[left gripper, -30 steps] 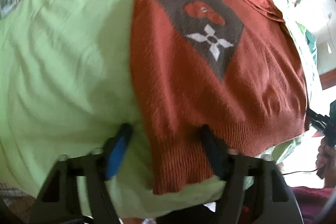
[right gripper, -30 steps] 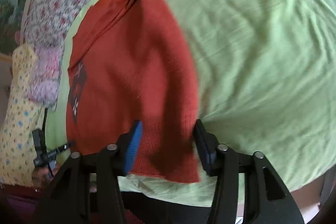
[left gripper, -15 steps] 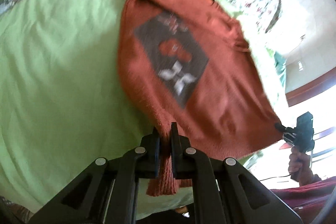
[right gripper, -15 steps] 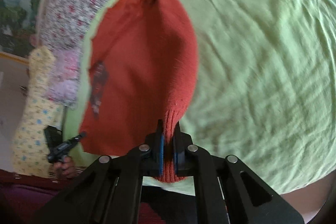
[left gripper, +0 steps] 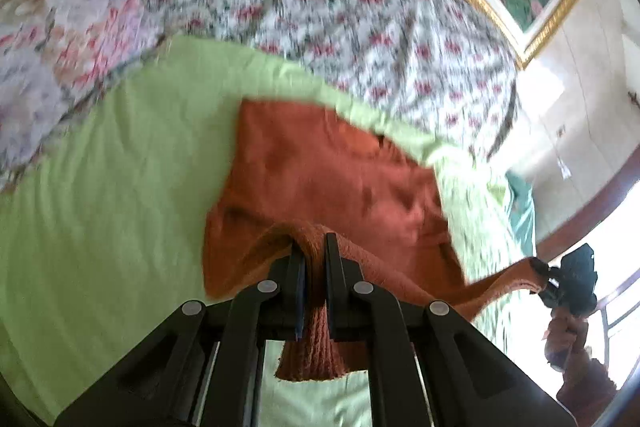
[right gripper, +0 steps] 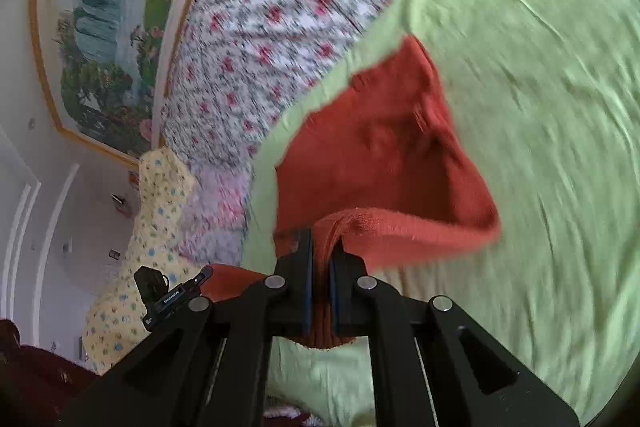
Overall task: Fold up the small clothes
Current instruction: 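Lift the hem with both grippers and fold it toward the collar, then release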
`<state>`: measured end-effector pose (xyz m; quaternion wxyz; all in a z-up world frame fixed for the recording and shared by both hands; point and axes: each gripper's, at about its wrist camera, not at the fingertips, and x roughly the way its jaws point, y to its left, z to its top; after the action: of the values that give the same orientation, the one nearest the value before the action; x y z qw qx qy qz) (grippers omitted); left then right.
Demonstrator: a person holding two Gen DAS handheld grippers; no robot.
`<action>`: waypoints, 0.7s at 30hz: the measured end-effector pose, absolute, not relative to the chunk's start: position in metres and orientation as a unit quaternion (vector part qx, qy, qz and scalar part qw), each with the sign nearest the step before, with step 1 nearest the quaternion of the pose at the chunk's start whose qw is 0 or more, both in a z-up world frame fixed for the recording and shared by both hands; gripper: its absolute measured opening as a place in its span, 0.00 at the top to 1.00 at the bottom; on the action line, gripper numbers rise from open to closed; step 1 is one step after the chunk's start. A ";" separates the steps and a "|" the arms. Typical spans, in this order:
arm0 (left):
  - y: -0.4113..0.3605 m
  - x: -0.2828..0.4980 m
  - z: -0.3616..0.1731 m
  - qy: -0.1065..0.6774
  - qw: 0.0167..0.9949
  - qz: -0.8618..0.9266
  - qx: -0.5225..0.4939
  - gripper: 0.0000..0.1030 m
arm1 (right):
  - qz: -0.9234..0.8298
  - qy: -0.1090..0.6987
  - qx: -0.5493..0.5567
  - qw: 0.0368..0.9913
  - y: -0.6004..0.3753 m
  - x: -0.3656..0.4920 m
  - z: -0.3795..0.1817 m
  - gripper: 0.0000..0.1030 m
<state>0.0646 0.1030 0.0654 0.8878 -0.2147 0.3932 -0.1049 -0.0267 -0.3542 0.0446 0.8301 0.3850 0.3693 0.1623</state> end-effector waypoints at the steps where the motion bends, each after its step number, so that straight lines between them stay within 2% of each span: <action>1: 0.103 0.076 0.068 0.387 0.891 -0.101 -0.215 0.95 | 0.162 0.363 0.385 0.833 -0.356 -0.010 0.048 0.93; 10: 0.106 0.194 0.043 0.389 0.892 -0.049 -0.224 0.95 | 0.139 0.373 0.380 0.835 -0.373 0.120 0.033 0.93; 21: 0.104 0.294 -0.018 0.424 0.878 -0.010 -0.223 0.95 | 0.097 0.413 0.374 0.825 -0.401 0.215 -0.008 0.93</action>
<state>0.2937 0.1036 -0.0177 0.8776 -0.2226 0.4245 -0.0100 0.2146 -0.4008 -0.0080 0.8246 0.3745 0.4127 0.0969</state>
